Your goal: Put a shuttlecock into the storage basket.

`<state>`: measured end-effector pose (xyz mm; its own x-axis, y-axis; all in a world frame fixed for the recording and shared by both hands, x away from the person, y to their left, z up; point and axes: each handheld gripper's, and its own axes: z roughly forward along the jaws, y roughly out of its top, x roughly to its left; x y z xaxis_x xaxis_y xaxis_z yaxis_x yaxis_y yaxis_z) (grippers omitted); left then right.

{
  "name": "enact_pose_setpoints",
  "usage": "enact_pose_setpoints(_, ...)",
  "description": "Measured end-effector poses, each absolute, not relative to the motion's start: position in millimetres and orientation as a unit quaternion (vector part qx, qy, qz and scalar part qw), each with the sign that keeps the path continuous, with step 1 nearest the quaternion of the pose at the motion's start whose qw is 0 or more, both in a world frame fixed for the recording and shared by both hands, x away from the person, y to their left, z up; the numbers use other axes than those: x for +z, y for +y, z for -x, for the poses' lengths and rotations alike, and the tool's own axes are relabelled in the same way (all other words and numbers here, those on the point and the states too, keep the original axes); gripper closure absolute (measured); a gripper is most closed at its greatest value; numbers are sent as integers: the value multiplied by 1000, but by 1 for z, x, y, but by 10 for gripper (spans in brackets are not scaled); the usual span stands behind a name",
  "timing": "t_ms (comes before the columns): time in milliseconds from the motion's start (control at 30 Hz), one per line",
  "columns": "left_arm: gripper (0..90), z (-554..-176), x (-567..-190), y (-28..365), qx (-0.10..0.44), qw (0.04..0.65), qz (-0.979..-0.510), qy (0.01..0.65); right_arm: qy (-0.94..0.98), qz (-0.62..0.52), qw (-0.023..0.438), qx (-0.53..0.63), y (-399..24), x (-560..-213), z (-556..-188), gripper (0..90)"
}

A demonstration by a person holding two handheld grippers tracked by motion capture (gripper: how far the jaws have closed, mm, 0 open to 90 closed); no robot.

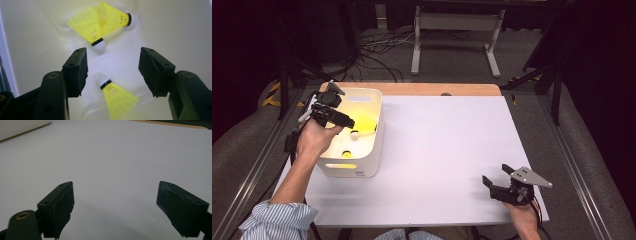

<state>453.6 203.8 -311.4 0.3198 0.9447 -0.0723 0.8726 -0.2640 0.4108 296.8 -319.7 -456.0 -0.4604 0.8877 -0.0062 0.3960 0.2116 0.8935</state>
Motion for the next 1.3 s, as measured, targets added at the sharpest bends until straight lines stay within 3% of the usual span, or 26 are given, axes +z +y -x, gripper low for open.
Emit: enact_pose_setpoints(1300,428,-443,-294,235,105,185,-786,581,728,-441,275,447,-320,-456,-297,152)
